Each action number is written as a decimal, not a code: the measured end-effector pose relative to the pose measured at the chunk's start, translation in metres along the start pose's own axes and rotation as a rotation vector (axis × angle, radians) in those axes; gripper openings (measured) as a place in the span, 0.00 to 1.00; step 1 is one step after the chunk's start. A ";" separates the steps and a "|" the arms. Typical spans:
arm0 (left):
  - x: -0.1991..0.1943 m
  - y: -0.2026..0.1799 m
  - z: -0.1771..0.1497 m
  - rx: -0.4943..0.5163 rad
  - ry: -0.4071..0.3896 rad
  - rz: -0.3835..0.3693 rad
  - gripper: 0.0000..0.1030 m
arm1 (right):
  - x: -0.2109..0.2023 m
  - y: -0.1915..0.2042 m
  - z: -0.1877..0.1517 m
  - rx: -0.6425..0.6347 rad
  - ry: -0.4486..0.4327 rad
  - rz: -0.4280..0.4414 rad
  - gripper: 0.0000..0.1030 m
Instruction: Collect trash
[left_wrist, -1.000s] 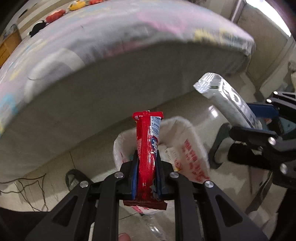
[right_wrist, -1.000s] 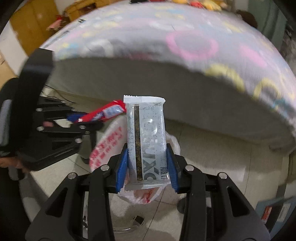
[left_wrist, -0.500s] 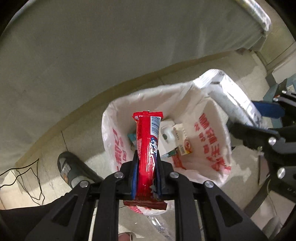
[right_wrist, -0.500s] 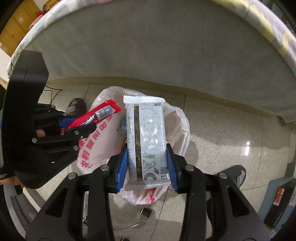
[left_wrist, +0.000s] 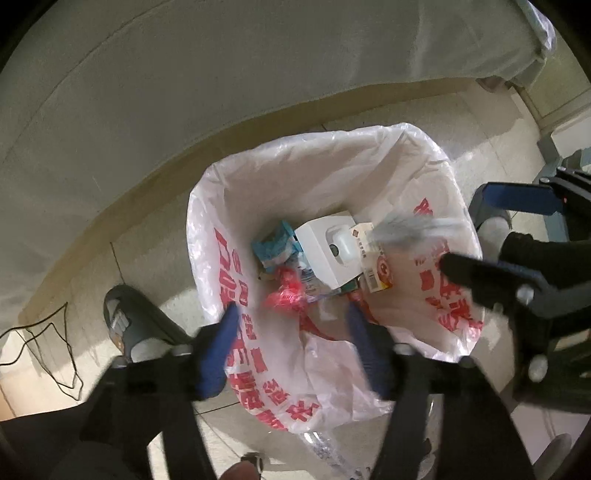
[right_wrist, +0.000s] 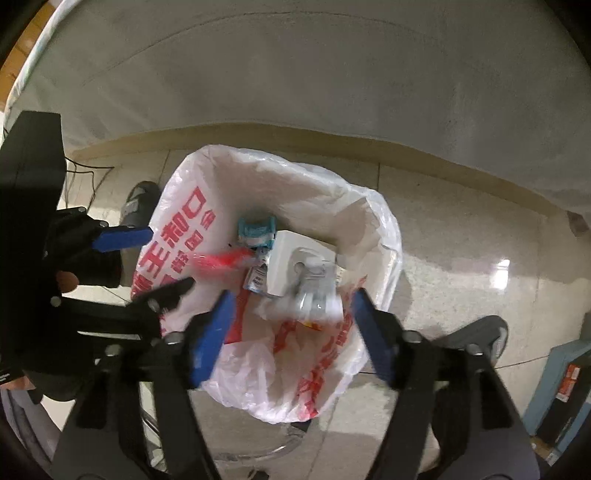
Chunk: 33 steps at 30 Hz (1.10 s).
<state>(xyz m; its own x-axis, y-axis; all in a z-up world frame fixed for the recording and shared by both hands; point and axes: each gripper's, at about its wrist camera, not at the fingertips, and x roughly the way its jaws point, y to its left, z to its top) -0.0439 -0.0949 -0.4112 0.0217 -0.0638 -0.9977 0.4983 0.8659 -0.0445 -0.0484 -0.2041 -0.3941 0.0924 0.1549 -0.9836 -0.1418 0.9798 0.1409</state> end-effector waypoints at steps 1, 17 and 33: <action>0.000 0.000 0.000 -0.002 0.002 0.007 0.77 | 0.001 -0.001 0.000 0.005 0.002 -0.002 0.67; 0.000 -0.003 -0.006 0.034 -0.016 0.038 0.83 | -0.014 -0.009 -0.001 0.077 -0.008 0.021 0.76; -0.070 0.025 -0.005 -0.127 -0.177 0.036 0.92 | -0.097 -0.004 0.002 0.145 -0.086 -0.041 0.85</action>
<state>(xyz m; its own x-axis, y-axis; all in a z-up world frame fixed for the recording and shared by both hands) -0.0373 -0.0663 -0.3431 0.1949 -0.1079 -0.9749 0.3811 0.9242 -0.0260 -0.0551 -0.2229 -0.2994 0.1802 0.1185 -0.9765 0.0073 0.9925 0.1218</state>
